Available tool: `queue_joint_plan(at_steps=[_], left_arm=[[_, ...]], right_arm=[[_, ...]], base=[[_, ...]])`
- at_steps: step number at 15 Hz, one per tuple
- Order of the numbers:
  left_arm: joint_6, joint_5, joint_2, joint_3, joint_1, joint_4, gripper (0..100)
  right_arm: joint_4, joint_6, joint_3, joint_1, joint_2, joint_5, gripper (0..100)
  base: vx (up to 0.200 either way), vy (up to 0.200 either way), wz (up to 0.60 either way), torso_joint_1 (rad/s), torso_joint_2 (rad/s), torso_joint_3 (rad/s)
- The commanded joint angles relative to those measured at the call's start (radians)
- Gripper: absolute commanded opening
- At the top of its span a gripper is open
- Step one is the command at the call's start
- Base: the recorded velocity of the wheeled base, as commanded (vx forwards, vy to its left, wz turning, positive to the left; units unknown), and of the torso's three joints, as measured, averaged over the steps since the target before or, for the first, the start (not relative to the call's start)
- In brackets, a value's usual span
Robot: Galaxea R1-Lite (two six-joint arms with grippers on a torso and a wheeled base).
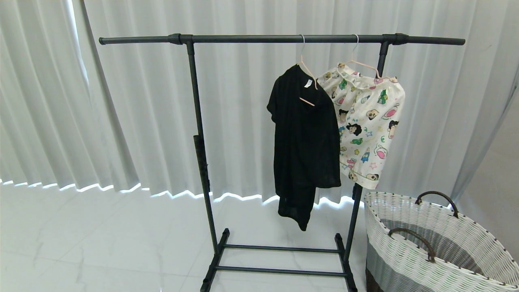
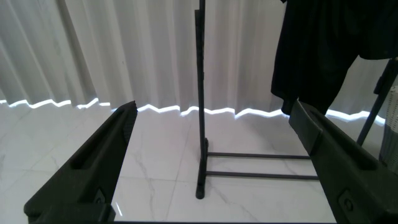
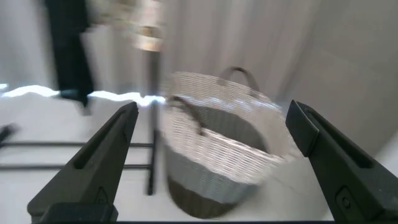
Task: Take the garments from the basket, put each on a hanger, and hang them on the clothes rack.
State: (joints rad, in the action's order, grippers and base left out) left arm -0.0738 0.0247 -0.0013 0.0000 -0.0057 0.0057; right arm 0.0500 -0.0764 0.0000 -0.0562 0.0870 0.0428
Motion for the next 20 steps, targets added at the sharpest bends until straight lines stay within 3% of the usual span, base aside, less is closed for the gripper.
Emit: queue_joint_plan(at_steps=[1,2,3,4,6,8,11,20], left_arm=[[0.0,0.0,0.001,0.0,0.0,0.0,100],[0.0,0.0,0.001,0.0,0.0,0.0,100],[0.002,0.0,0.001,0.0,0.0,0.0,100],[0.0,0.0,0.001,0.0,0.0,0.0,100],[0.002,0.0,0.001,0.0,0.0,0.0,100],[0.002,0.0,0.001,0.0,0.0,0.0,100],[0.0,0.0,0.001,0.0,0.0,0.0,100],[0.0,0.0,0.001,0.0,0.0,0.0,100]], right_arm=[[0.004,0.035,0.0,-0.002,-0.001,-0.024,100],[-0.012,0.061,0.0,-0.001,-0.001,-0.1,100],[-0.032,0.141,0.0,-0.002,-0.001,-0.149,100],[-0.052,0.179,0.0,-0.001,-0.001,-0.147,100],[-0.058,0.138,-0.002,0.093,-0.046,-0.136,100],[-0.058,0.095,-0.002,0.067,-0.072,-0.118,100],[-0.056,0.171,-0.002,0.064,-0.087,-0.119,100],[-0.056,0.168,-0.002,0.064,-0.087,-0.119,100]], base=[[0.0,0.0,0.0,0.0,0.0,0.0],[0.0,0.0,0.0,0.0,0.0,0.0],[0.0,0.0,0.0,0.0,0.0,0.0],[0.0,0.0,0.0,0.0,0.0,0.0],[0.0,0.0,0.0,0.0,0.0,0.0],[0.0,0.0,0.0,0.0,0.0,0.0],[0.0,0.0,0.0,0.0,0.0,0.0],[0.0,0.0,0.0,0.0,0.0,0.0]])
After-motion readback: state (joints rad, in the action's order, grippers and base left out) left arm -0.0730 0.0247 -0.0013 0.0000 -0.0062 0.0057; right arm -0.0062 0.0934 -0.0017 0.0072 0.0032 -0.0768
